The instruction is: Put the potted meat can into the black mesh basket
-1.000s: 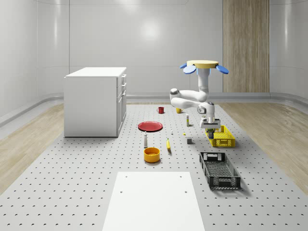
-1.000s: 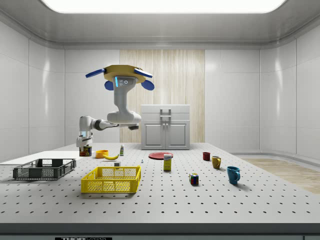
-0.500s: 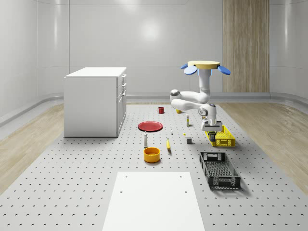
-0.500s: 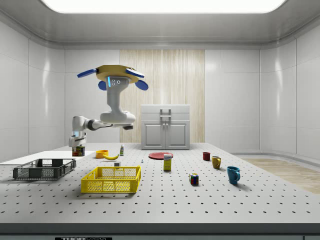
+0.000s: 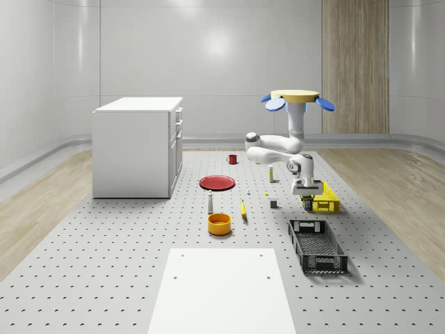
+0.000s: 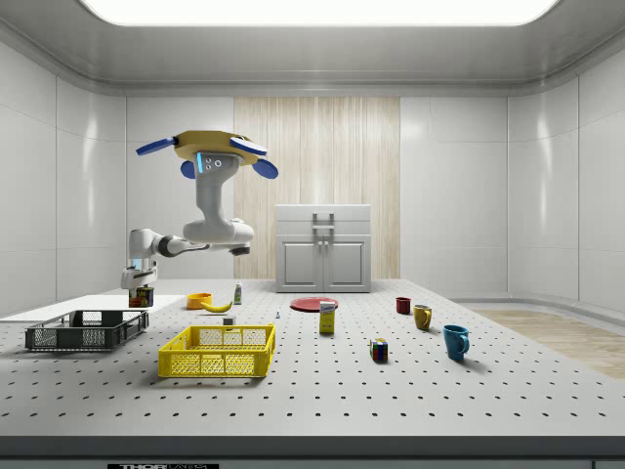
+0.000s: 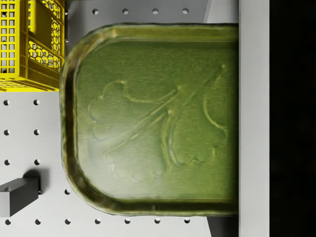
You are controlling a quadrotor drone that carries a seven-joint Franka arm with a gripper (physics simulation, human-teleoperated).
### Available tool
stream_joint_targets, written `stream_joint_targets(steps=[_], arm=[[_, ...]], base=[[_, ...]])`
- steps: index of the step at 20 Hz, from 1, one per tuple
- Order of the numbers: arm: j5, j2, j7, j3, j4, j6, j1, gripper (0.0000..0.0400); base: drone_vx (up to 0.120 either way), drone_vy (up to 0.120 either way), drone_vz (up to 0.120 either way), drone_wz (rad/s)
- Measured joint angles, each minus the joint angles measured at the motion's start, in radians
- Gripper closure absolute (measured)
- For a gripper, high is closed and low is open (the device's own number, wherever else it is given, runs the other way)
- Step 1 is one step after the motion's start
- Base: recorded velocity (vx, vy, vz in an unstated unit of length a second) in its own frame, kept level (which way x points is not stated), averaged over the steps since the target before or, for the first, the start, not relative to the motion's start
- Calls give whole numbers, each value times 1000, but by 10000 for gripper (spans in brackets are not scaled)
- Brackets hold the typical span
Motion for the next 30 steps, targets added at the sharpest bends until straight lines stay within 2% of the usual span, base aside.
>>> stream_joint_targets(steps=[30], arm=[[2, -4, 1, 1, 0, 4, -1, 118]], base=[[120, -12, 5, 0]])
